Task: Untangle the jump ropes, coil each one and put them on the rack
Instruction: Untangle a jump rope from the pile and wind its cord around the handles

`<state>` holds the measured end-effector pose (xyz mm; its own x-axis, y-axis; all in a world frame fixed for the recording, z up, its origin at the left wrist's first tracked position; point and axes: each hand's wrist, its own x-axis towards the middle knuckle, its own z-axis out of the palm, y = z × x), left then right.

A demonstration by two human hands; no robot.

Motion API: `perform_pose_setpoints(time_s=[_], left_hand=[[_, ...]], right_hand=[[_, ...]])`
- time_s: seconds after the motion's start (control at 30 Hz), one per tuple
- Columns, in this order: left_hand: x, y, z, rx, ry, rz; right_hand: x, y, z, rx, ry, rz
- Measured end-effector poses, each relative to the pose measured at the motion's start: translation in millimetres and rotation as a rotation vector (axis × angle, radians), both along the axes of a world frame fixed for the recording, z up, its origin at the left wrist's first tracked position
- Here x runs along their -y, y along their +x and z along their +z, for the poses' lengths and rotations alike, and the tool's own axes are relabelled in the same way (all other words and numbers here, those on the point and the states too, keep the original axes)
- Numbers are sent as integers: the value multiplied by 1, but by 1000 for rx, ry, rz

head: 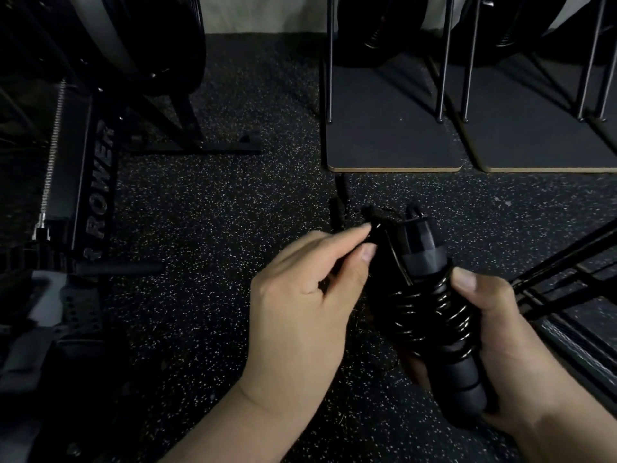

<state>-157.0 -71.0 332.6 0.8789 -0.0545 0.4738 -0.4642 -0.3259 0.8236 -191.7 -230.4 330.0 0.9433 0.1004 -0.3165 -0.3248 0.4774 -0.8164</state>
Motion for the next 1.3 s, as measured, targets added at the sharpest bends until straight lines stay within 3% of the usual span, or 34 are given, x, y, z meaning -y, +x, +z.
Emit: perform_pose_setpoints(time_s=[0.23,0.57,0.77,0.97,1.2,1.3], left_hand=[[0,0,-5,61,99,37],[-1,2,9,-453,-170,-121],[-22,23,18,-659,57,-383],[-26,29,11,-457,233,-341],[-38,30,15,-441,338,-440],[-42,33,16,-491,246,-403]], right_hand=[[-1,-7,3,82,-186,101],[19,-6,0,158,-566,5],[24,-9,0,245,-678,171],[25,-8,-5,247,-724,234],[21,-4,3,178,-707,379],[17,-5,6,156,-731,447]])
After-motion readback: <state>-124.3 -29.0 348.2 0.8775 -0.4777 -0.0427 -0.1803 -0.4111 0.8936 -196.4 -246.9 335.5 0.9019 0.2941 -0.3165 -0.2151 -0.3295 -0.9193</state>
